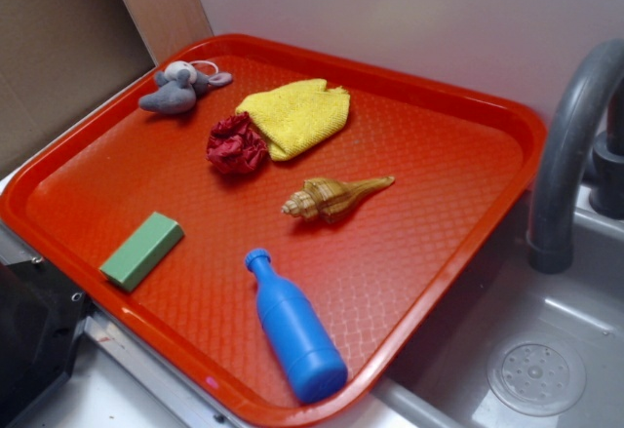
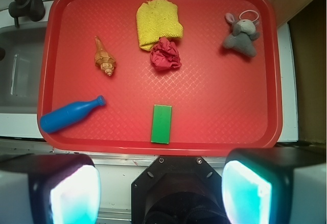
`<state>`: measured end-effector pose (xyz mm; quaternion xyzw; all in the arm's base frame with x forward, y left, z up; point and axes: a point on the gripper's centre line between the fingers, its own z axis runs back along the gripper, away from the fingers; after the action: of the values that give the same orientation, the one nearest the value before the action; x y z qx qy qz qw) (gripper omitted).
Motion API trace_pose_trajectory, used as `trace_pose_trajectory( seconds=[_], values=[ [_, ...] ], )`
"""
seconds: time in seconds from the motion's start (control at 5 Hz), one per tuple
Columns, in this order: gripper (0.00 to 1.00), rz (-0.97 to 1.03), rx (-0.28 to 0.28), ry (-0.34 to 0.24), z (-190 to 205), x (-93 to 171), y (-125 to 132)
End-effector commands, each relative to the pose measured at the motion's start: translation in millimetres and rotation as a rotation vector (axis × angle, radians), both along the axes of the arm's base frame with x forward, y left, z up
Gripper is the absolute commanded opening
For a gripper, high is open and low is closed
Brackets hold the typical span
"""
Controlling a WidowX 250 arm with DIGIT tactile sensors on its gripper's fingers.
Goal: Grab the blue bottle.
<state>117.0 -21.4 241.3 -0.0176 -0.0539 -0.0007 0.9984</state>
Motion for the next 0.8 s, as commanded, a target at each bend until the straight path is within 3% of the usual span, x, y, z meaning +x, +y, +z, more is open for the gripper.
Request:
trace_pose_trajectory(
  seconds=[0.0,0.2,0.6],
  values=[
    [1.0,0.0,0.0,0.0,0,0,0],
    [1.0,-0.25,0.038,-0.012,4,17,-7],
    [1.0,-0.755,0.139,0.09,-6,32,-37]
  ],
)
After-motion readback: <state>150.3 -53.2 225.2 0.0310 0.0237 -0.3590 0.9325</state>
